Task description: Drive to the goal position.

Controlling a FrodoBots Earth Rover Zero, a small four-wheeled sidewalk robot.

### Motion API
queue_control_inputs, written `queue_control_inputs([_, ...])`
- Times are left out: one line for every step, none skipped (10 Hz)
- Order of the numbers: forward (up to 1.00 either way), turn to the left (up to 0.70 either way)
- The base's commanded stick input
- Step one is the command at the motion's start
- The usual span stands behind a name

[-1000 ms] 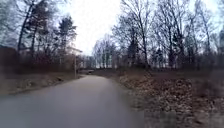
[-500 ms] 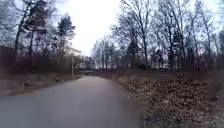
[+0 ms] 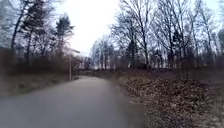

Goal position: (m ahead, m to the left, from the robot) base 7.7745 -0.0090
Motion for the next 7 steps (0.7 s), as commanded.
queue_control_inputs([1.00,0.00])
queue_control_inputs([1.00,0.00])
queue_control_inputs([1.00,0.00])
queue_control_inputs([1.00,0.00])
queue_control_inputs([1.00,0.00])
queue_control_inputs([1.00,0.00])
queue_control_inputs([1.00,0.00])
